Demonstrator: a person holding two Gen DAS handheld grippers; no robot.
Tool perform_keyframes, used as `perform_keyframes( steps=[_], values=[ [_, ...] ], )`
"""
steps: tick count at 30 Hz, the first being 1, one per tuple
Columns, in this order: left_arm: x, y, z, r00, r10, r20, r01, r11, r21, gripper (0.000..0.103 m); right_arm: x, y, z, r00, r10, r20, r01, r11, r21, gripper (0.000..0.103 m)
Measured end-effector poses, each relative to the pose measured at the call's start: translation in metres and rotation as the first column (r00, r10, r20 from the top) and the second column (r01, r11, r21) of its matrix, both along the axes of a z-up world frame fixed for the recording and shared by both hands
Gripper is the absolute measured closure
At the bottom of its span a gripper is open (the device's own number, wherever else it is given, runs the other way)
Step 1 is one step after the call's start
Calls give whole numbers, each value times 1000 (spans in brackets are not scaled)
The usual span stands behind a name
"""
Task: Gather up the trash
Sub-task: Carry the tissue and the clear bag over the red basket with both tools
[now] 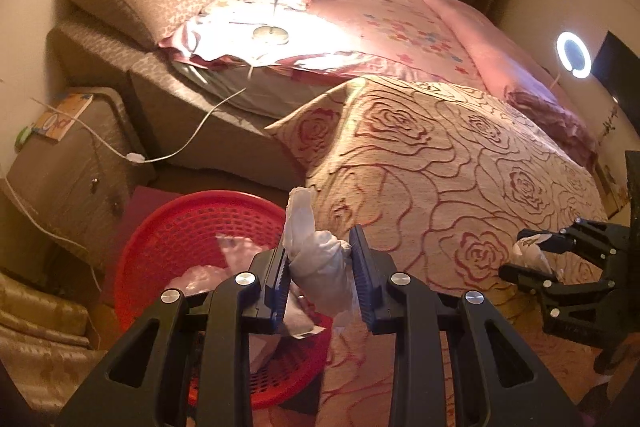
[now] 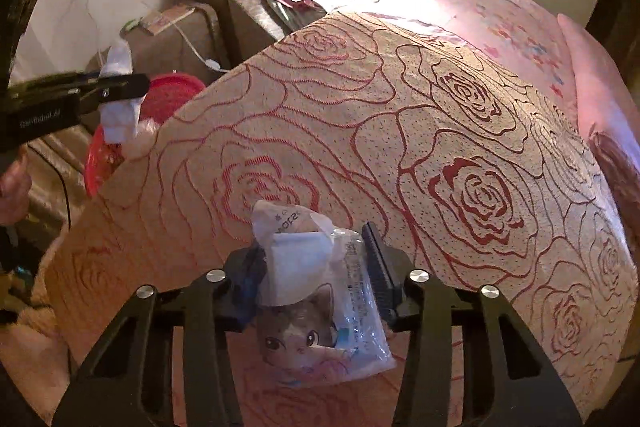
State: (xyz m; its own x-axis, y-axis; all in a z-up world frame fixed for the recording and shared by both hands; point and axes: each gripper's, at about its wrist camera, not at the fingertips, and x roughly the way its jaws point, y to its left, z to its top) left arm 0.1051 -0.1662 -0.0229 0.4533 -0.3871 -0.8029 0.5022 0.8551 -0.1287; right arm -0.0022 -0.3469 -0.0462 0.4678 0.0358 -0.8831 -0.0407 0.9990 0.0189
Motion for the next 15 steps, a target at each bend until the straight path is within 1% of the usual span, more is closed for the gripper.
perform_keyframes(
  steps=[2,5,9,15],
  values=[
    [2,5,0,1000,11,-1,-11,1000,0,76,1,-1,0,1000,-24,2,24,1000,16,60],
    [5,13,-1,1000,26,-1,-26,1000,2,76,0,-4,0,998,-57,6,56,998,39,64],
    [8,22,-2,999,48,0,-48,999,0,76,-1,-5,2,996,-86,7,86,995,49,66],
    [12,40,-2,996,90,4,-90,996,3,76,8,5,8,996,-84,23,82,994,72,66]
  ],
)
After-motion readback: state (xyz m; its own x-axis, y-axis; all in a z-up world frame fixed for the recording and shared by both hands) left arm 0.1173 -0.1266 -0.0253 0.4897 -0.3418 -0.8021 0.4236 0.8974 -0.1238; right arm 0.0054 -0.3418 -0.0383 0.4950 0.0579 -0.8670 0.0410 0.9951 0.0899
